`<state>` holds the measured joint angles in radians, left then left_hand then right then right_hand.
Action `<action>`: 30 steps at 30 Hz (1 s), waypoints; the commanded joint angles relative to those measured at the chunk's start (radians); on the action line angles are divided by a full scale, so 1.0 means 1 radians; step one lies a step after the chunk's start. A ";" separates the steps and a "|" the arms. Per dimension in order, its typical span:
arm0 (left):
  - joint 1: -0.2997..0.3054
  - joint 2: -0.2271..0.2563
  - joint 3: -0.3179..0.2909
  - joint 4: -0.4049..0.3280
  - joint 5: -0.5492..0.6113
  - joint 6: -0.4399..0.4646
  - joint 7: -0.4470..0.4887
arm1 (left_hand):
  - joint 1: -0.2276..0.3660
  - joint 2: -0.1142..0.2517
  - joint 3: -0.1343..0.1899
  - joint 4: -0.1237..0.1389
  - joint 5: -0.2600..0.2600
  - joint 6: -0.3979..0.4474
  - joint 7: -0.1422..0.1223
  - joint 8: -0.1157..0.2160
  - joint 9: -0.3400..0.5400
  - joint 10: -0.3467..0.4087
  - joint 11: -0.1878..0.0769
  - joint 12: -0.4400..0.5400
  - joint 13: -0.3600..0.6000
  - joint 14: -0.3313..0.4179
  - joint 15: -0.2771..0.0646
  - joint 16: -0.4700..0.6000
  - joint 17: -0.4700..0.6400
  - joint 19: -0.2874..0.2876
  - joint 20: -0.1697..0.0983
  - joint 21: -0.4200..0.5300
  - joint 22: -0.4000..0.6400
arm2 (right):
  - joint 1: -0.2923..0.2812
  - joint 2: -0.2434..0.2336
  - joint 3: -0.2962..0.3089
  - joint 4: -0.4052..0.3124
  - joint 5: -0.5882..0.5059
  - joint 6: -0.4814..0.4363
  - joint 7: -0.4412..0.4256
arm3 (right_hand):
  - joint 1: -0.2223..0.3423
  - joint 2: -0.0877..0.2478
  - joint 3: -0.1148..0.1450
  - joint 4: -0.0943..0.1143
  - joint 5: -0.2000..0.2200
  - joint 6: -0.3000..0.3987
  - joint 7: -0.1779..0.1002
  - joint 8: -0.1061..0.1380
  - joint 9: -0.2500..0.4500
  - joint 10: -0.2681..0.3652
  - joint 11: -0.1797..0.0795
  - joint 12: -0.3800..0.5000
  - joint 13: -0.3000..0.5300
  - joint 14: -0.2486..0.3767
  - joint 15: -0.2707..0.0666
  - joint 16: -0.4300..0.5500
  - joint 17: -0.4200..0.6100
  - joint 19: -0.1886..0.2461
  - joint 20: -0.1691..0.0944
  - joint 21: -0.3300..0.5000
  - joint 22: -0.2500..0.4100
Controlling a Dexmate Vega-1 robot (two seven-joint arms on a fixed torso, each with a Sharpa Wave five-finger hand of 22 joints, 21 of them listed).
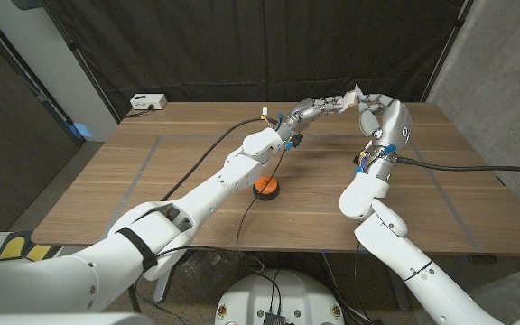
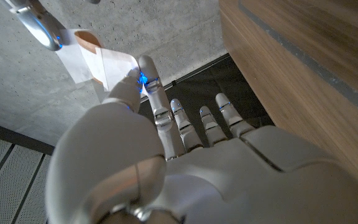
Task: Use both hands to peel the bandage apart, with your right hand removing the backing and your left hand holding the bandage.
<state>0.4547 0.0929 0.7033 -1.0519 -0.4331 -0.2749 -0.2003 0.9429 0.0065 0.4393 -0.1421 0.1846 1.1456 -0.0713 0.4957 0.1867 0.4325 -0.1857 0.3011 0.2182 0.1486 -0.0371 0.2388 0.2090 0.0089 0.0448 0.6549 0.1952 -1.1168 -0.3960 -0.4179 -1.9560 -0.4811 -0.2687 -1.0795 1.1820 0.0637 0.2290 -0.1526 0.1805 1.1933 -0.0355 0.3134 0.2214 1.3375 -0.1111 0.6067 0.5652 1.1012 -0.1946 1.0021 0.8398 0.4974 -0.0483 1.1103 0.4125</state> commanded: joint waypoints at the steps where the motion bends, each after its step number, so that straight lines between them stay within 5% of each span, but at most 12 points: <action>1: 0.017 -0.016 -0.019 0.005 -0.027 -0.021 0.021 | 0.010 0.011 0.010 -0.002 -0.003 0.018 -0.017 0.004 0.001 0.011 -0.001 0.005 -0.001 0.015 -0.046 0.010 0.000 0.012 -0.001 0.007 -0.001 | 0.019 0.003 -0.002 0.017 0.014 -0.006 0.009 | 0.011 0.000 0.006 0.000 -0.002 0.009 0.000 0.006 0.003 0.010 0.002 -0.002 0.002 0.004 -0.032 -0.003 0.003 -0.010 -0.040 0.013 0.000; 4: 0.022 -0.018 -0.022 0.002 -0.026 -0.033 0.029 | 0.024 0.021 0.018 -0.004 -0.005 0.019 -0.012 -0.001 0.001 -0.027 0.000 -0.016 -0.002 0.008 -0.046 0.005 0.001 0.008 -0.009 0.006 -0.001 | 0.021 0.003 -0.002 0.021 0.018 0.000 0.006 | 0.011 -0.001 0.006 0.000 -0.002 0.010 0.001 0.005 0.004 0.011 0.003 -0.002 0.002 0.005 -0.032 -0.002 0.006 -0.011 -0.040 0.018 -0.001; 9: 0.027 -0.022 -0.026 0.003 -0.035 -0.056 0.018 | 0.049 0.037 0.035 -0.010 -0.004 0.010 0.035 0.001 0.019 -0.049 0.000 -0.029 -0.002 0.000 -0.048 -0.003 0.001 0.002 -0.019 0.005 -0.001 | 0.012 -0.005 0.010 0.011 0.058 0.037 0.027 | 0.011 -0.002 0.006 0.001 -0.002 0.010 0.001 0.005 0.007 0.011 0.003 -0.004 0.004 0.004 -0.033 -0.008 0.005 -0.016 -0.040 0.030 -0.004; 14: 0.036 -0.018 -0.027 -0.012 -0.038 -0.068 0.014 | 0.066 0.047 0.048 -0.012 0.001 0.005 0.065 0.007 0.035 -0.057 -0.002 -0.033 -0.002 -0.012 -0.056 -0.013 0.001 -0.001 -0.030 0.006 -0.001 | -0.021 -0.026 0.069 -0.019 0.247 0.156 0.155 | 0.010 -0.002 0.006 0.001 -0.002 0.013 0.002 0.004 0.006 0.011 0.002 -0.005 0.005 0.006 -0.033 -0.010 0.005 -0.017 -0.040 0.039 -0.007; 30: 0.105 0.017 -0.029 -0.140 0.002 -0.022 0.148 | 0.110 0.033 0.091 -0.028 0.077 0.049 0.131 0.086 0.112 -0.044 -0.018 -0.022 0.007 -0.001 -0.080 -0.026 0.003 0.033 -0.056 0.029 -0.001 | -0.036 0.023 0.147 0.022 0.460 0.266 0.228 | 0.015 -0.007 0.008 -0.002 0.002 0.017 0.008 0.002 0.010 0.022 0.002 -0.004 0.009 0.017 -0.032 -0.006 0.018 -0.021 -0.035 0.071 -0.016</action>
<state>0.5119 0.0903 0.6775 -1.1089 -0.4562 -0.3276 -0.1445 1.0431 0.0397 0.5211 -0.1683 0.2497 1.1876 0.0515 0.5692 0.2866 0.3872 -0.1985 0.2740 0.2212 0.1422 -0.0357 0.2143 0.2091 0.0307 -0.0094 0.6736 0.1929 -1.1434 -0.4008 -0.3196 -1.9621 -0.1578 -0.0839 -0.8980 1.1884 0.0596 0.2289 -0.1527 0.1799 1.1982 -0.0296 0.3153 0.2268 1.3517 -0.1077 0.6023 0.5676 1.1126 -0.1986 0.9944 0.8541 0.4849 -0.0463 1.1727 0.3954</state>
